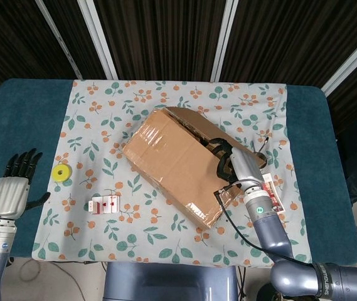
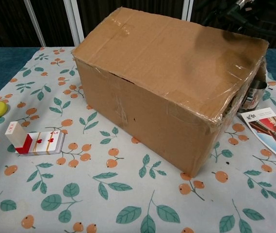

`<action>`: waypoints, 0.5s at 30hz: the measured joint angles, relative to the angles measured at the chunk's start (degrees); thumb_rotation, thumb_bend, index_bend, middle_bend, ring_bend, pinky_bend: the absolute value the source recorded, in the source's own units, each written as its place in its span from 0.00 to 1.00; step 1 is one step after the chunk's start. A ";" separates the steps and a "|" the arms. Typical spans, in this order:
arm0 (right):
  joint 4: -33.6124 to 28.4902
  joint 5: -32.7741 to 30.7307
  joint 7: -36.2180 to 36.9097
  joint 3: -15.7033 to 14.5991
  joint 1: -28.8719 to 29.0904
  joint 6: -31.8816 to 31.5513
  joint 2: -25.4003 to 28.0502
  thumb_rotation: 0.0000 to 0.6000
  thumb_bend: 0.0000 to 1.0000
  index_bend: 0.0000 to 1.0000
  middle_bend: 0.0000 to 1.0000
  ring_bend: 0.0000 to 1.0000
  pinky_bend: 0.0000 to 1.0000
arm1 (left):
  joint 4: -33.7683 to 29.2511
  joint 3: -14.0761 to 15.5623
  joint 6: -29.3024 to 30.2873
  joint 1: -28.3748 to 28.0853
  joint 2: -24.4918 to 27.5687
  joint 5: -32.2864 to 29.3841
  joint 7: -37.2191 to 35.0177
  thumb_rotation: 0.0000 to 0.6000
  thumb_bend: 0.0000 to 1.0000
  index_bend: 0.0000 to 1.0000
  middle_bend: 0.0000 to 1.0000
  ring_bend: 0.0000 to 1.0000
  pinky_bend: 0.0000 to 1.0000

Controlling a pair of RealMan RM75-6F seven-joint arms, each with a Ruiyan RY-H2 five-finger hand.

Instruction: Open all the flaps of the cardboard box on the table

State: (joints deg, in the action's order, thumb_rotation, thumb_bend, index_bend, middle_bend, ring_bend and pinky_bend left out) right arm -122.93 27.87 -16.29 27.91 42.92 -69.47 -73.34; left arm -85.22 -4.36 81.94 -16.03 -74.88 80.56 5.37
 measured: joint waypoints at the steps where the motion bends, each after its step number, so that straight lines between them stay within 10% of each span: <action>1: -0.55 -1.75 0.61 0.78 0.17 0.22 0.33 1.00 0.92 0.23 0.36 0.48 0.57 | 0.00 -0.05 0.00 0.02 -0.01 0.05 0.01 1.00 0.16 0.00 0.00 0.00 0.00; 15: -8.25 -13.75 7.83 8.29 2.11 2.79 5.10 1.00 0.92 0.23 0.35 0.48 0.57 | 0.52 -0.50 0.11 0.33 -0.31 0.72 -0.25 1.00 0.16 0.00 0.00 0.00 0.00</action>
State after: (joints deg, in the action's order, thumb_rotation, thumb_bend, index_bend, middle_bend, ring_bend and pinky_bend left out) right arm -131.17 14.12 -8.46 36.20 45.02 -66.67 -68.24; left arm -84.70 -4.85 82.05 -15.71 -75.19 81.28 5.12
